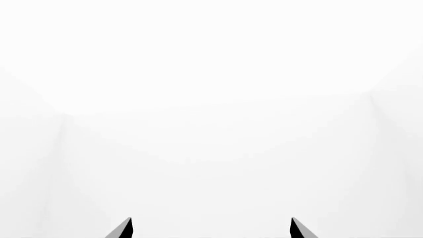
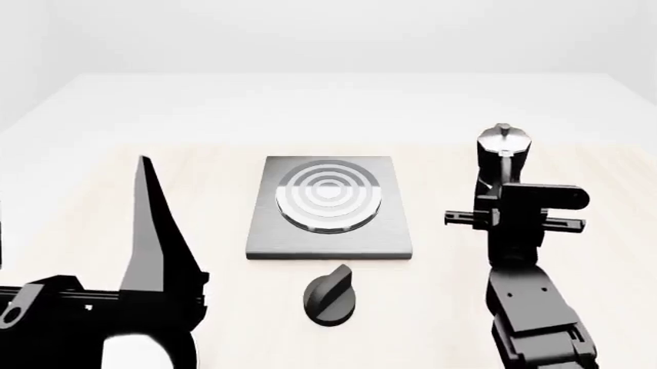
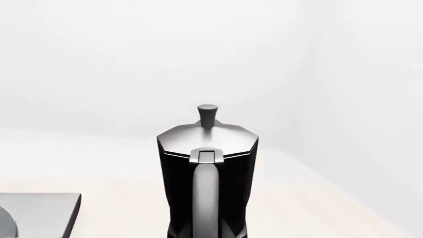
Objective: Turn on the stove and put the moka pot on it.
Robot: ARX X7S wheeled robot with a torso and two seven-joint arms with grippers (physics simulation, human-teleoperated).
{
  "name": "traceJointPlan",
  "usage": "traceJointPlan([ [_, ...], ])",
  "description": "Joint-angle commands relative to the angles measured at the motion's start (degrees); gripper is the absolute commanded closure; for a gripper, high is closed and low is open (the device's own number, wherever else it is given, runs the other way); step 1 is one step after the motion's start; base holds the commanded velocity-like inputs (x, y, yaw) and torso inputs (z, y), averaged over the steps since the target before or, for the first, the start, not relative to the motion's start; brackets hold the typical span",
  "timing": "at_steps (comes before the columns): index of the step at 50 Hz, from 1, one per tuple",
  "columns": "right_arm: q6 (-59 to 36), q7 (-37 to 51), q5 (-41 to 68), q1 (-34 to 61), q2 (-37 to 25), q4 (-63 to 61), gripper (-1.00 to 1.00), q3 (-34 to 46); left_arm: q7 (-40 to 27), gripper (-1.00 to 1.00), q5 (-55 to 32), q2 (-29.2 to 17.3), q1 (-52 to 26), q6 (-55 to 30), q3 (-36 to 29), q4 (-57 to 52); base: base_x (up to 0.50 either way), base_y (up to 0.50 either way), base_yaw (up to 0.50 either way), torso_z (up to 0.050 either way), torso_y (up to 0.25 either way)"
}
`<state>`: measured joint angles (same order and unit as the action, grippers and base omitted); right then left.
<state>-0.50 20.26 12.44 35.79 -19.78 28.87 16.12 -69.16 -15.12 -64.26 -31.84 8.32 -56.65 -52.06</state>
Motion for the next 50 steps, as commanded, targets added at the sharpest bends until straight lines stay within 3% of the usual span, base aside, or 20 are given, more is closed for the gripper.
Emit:
traceJointPlan([
  [1, -3.23, -0.31, -2.57, 3.42, 0.87, -4.91, 1.0, 1.63, 0.07, -1.0, 0.3, 0.23, 0.63, 0.76, -0.09, 0.66, 0.0, 0.0, 0.0, 0.0, 0.0],
  [12, 1.95, -1.7, -4.7, 9.32, 5.78, 7.16, 1.0, 4.66, 0.35, -1.0, -0.31, 0.11, 0.48, 0.42, 0.21, 0.45, 0.0, 0.0, 0.0, 0.0, 0.001],
  [16, -1.21, -2.21, -4.78, 11.15, 6.79, 5.44, 1.0, 5.68, 0.36, -1.0, -0.29, 0.16, 0.62, 0.58, 0.25, 0.63, 0.0, 0.0, 0.0, 0.0, 0.0],
  [45, 12.0, -2.27, -4.77, 26.82, 19.2, 35.29, 1.0, 8.12, 0.03, -1.0, 0.56, -0.4, 2.48, 2.87, 0.37, 2.1, 0.0, 0.0, 0.0, 0.0, 0.001],
  [50, 15.56, 0.03, 6.77, 30.64, 19.75, 41.83, 1.0, 20.47, 0.13, -1.0, 0.36, -0.38, 2.54, 2.82, 0.42, 2.24, 0.0, 0.0, 0.0, 0.0, 0.0],
])
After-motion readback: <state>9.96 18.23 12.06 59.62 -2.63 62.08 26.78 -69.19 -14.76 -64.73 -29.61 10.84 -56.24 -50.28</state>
